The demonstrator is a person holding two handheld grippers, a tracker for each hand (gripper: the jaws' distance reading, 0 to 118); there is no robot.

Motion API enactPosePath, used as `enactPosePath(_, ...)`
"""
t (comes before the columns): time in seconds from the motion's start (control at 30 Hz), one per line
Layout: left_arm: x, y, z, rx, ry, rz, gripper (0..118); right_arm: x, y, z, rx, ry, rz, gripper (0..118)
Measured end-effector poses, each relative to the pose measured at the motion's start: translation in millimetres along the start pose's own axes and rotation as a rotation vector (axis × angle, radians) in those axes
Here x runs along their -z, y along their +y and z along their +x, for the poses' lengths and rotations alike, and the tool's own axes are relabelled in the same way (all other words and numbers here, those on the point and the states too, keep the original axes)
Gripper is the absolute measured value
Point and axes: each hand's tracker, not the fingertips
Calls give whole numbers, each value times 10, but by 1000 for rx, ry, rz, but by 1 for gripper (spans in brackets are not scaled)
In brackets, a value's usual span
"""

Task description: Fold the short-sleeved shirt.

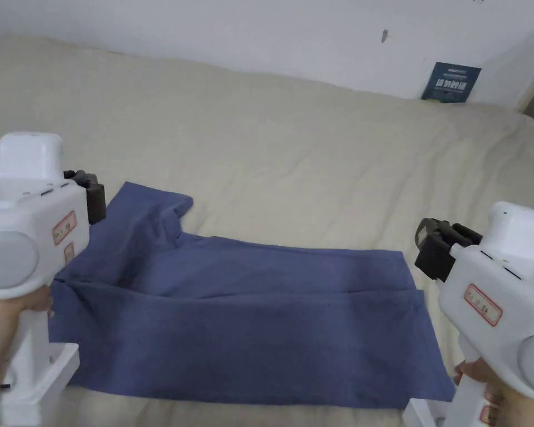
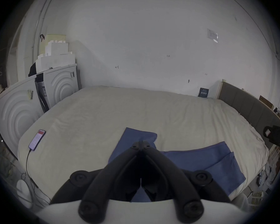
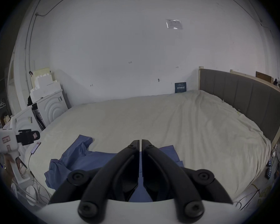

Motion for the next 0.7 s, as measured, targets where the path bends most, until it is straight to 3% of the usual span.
enactPosePath(0.1,469,184,-177,-11,19,-88,1,134,24,5,13,7,-26,7)
enactPosePath(0.13,653,242,-230,-16,24,-131,15,173,25,3,12,5,-37,7)
enactPosePath(0.17,806,273,-296,-28,19,-162,37,210,25,8,8,7,-49,7)
enactPosePath(0.23,1175,277,-435,-71,-29,-249,92,323,24,-47,-6,-3,-73,7)
enactPosePath(0.27,1316,259,-463,-91,-54,-284,100,372,20,-46,-9,-3,-87,7)
enactPosePath(0.47,2088,1,-624,-62,75,-531,99,609,-52,-12,4,-30,-153,7)
enactPosePath(0.57,2275,-165,-705,-136,99,-633,97,740,-81,30,5,-42,-179,7)
enactPosePath(0.63,2395,-267,-728,-157,97,-700,85,822,-94,57,3,-51,-194,7)
enactPosePath(0.7,2433,-324,-685,-130,128,-713,58,865,-98,74,-6,-57,-208,7)
